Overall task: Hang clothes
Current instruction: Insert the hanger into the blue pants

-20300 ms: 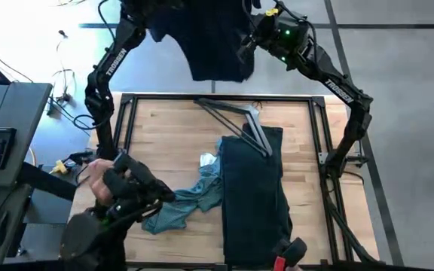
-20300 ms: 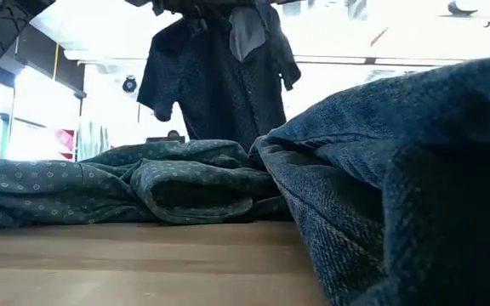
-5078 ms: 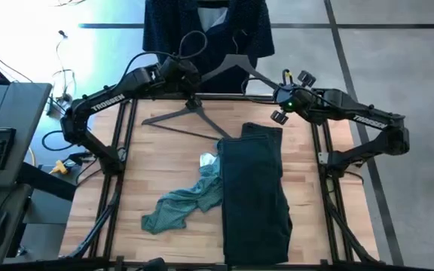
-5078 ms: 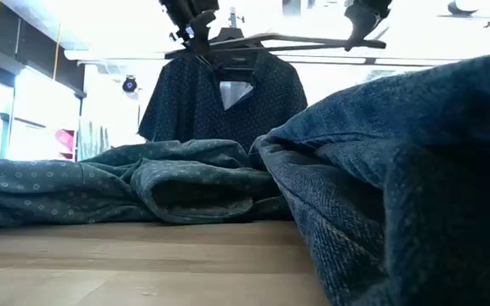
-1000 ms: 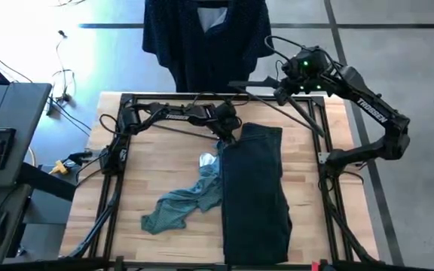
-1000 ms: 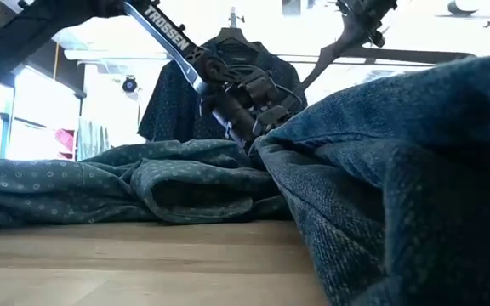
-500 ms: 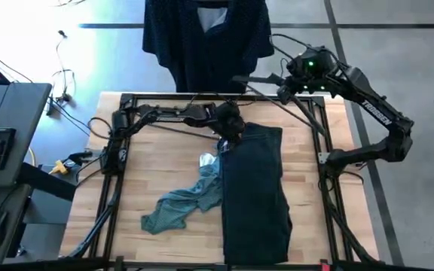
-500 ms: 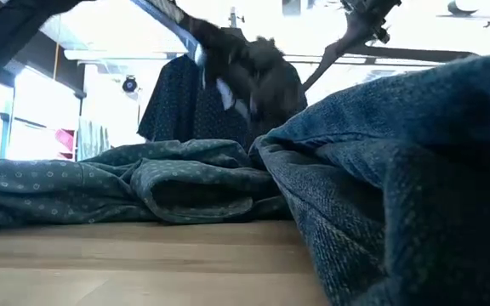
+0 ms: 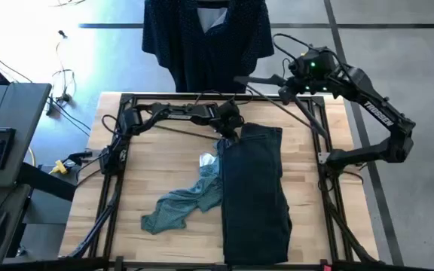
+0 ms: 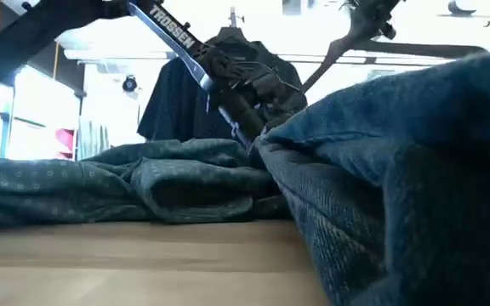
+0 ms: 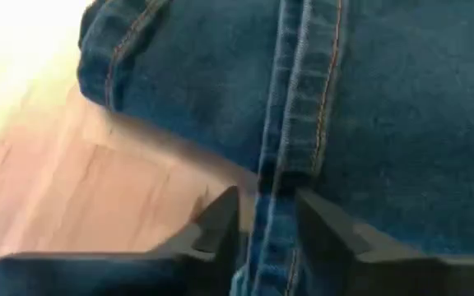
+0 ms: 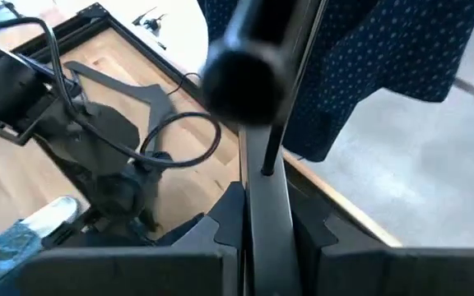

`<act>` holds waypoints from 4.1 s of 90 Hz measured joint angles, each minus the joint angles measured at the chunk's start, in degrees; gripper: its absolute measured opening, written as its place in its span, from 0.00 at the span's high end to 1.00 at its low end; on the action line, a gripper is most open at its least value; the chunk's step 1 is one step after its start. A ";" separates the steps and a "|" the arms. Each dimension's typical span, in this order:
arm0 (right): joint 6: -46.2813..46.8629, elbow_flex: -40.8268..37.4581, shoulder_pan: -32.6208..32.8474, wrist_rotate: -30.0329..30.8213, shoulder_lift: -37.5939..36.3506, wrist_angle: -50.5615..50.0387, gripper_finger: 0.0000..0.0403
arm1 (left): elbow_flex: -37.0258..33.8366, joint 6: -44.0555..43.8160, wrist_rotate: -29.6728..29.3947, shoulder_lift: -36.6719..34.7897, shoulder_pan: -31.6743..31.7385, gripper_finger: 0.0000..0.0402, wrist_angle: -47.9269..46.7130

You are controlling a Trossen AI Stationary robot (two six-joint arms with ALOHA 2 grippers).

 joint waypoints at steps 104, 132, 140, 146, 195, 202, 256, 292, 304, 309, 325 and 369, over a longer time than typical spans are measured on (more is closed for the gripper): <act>2.45 -0.07 0.87 4.77 -4.99 -1.75 0.94 | 10.01 14.03 2.01 -8.26 -7.74 1.00 2.42; 5.31 -0.07 0.87 10.69 -7.66 -3.99 0.94 | 9.97 14.15 -4.41 -6.31 -5.77 1.00 21.47; 6.11 -0.07 0.90 10.97 -8.26 -4.08 0.94 | 10.12 14.24 -2.68 -6.53 -5.60 1.00 26.84; 6.83 -0.07 0.90 12.29 -8.66 -4.13 0.94 | 11.62 15.57 -1.31 -6.55 -5.68 1.00 28.56; 7.88 -0.07 0.90 12.38 -9.37 -4.66 0.94 | 11.01 -15.70 -8.56 -6.61 1.15 0.84 -20.19; 7.57 -0.07 0.90 12.36 -9.37 -4.61 0.94 | 8.29 -20.83 -3.81 -6.61 2.48 0.76 -20.65; 6.34 -0.07 0.90 12.04 -9.33 -3.83 0.94 | -4.05 -45.47 6.06 -2.59 0.90 0.51 0.95; 6.35 -0.07 0.90 11.98 -9.33 -2.85 0.94 | -4.14 -46.02 6.05 -0.91 0.18 0.51 0.67; 6.34 -0.07 0.90 11.97 -9.33 -2.65 0.94 | -4.08 -46.51 6.12 -0.06 -0.42 0.51 4.39; 6.34 -0.07 0.90 11.97 -9.33 -2.72 0.94 | -4.10 -47.70 6.29 0.81 -0.64 0.52 5.16; 6.31 -0.07 0.90 11.97 -9.33 -2.71 0.94 | -3.73 -48.91 9.24 1.83 -0.78 0.65 7.78; 4.80 -0.07 0.88 12.00 -9.33 -1.91 0.94 | 13.45 -34.49 15.22 -0.66 -2.88 1.00 11.92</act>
